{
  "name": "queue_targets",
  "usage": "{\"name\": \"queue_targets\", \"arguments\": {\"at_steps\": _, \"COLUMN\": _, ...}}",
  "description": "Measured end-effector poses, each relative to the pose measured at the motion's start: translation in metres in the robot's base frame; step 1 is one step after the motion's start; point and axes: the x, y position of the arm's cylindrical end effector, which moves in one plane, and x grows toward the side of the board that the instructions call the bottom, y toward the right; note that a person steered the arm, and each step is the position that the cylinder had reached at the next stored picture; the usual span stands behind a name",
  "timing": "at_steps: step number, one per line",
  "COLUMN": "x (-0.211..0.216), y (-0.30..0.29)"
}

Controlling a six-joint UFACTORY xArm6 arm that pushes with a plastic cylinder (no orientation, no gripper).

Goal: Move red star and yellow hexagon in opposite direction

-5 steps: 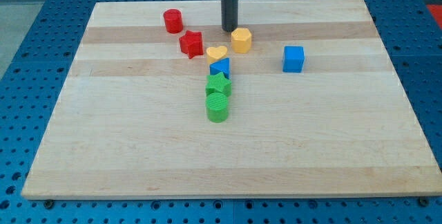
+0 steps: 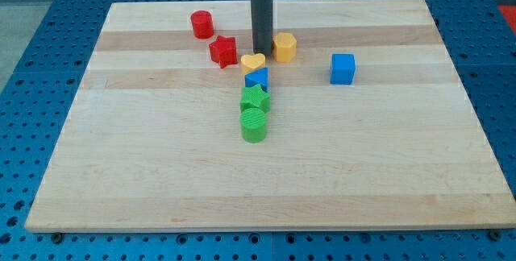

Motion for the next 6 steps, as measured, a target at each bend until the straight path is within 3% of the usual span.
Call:
{"name": "queue_targets", "arguments": {"at_steps": 1, "x": 0.033, "y": 0.014}}
{"name": "queue_targets", "arguments": {"at_steps": 4, "x": 0.027, "y": -0.038}}
{"name": "queue_targets", "arguments": {"at_steps": 5, "x": 0.003, "y": -0.044}}
{"name": "queue_targets", "arguments": {"at_steps": 6, "x": 0.003, "y": 0.003}}
